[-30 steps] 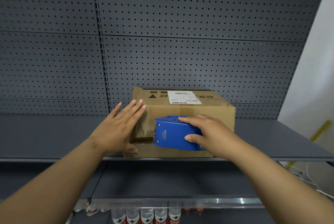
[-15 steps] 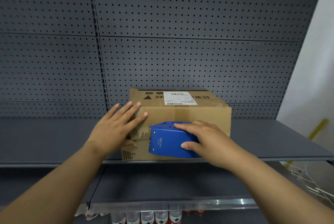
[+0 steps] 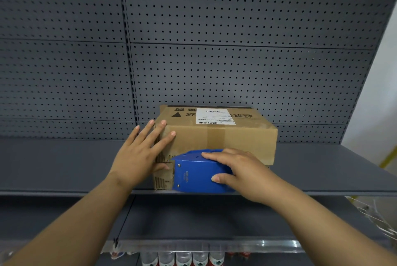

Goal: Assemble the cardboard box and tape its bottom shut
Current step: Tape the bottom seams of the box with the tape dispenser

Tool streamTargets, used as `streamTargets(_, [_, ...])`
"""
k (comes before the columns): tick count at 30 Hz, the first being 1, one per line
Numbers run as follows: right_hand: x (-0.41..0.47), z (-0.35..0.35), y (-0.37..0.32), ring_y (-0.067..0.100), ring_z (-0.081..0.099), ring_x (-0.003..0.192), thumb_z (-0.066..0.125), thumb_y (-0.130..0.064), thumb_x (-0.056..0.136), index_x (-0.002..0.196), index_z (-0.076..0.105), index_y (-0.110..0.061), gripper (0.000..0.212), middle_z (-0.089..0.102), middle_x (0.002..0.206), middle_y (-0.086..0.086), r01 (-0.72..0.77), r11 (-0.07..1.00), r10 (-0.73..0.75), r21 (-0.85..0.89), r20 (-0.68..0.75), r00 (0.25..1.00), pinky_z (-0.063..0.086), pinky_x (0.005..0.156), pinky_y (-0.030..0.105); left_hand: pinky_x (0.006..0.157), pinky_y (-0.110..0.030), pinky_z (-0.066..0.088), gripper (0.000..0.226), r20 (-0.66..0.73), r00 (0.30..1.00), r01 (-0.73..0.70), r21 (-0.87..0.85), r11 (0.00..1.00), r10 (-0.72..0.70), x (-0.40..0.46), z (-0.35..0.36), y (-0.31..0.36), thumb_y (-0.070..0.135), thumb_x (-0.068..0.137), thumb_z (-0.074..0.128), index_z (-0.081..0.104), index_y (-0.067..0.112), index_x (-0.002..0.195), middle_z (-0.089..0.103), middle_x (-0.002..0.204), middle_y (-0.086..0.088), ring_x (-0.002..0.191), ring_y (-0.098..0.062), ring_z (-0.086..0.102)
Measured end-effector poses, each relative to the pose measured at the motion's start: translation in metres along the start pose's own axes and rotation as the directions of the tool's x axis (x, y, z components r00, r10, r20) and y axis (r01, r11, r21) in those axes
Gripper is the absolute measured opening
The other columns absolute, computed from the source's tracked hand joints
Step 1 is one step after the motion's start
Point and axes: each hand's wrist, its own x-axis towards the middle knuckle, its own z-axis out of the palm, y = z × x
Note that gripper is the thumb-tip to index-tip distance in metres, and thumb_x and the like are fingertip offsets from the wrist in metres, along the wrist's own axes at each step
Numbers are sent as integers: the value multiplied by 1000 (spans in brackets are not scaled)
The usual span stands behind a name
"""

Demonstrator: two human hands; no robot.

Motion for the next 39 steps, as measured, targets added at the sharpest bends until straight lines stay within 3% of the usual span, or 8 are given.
streamTargets(5, [2,3,2,13,39,125,54,-37,89,138,33,-41,54,49,130,-9,3,999,-3,-44,-12,1000,26,107,30,112,-41,2,96,-38,998,40,3,999,-40,-1,6,4,51,61,74,31,23,142,33,148,-14,136,-29,23])
streamTargets(10, [1,4,3,12,39,125,52,-38,89,139,32,-42,54,49,130,-11,14,998,-14,-60,-9,1000,24,106,28,90,-45,47,90,-85,991,91,-116,989,-101,-6,7,14,39,57,83,41,22,135,44,122,-14,110,-28,41])
streamTargets(13, [1,5,4,11,39,125,52,-37,90,139,31,-42,54,49,129,-11,16,998,-17,-54,-14,1000,23,105,27,80,-38,50,73,-37,991,111,-300,947,-128,-9,0,21,20,68,80,46,23,133,53,111,-7,99,-24,52])
streamTargets(18, [1,6,4,11,39,125,52,-37,89,139,32,-41,54,49,129,-11,20,998,-20,-54,-13,1000,23,104,27,98,-16,33,61,31,984,142,-728,671,-176,-4,-4,29,-10,81,52,53,28,128,44,116,21,113,0,42])
streamTargets(22, [0,5,4,10,40,125,52,-37,89,139,32,-41,54,49,128,-11,20,998,-21,-54,-16,1000,24,105,28,103,-12,31,63,172,980,200,-855,478,-102,-1,-13,32,-14,83,42,57,38,116,50,119,29,117,14,42])
streamTargets(26, [-1,4,2,10,39,126,52,-37,90,139,32,-41,53,49,130,-11,20,998,-21,-53,-18,1000,23,106,28,87,-18,44,47,279,955,296,-861,414,-101,-2,-18,30,-7,84,50,66,36,93,67,94,22,97,6,58])
streamTargets(34, [0,5,-2,11,39,125,51,-37,90,140,30,-40,54,48,130,-10,6,997,-8,-79,-17,1000,23,105,27,85,-33,48,14,514,854,507,-857,-94,-81,-6,-24,30,18,76,59,72,21,80,72,91,-3,89,-21,64])
streamTargets(39, [1,5,-5,13,39,125,51,-38,90,140,31,-40,53,49,129,-9,-8,995,6,-95,-29,1000,24,105,28,83,-37,51,3,573,799,548,-819,-173,-181,-9,-21,30,4,84,62,65,3,85,70,89,-11,85,-25,63])
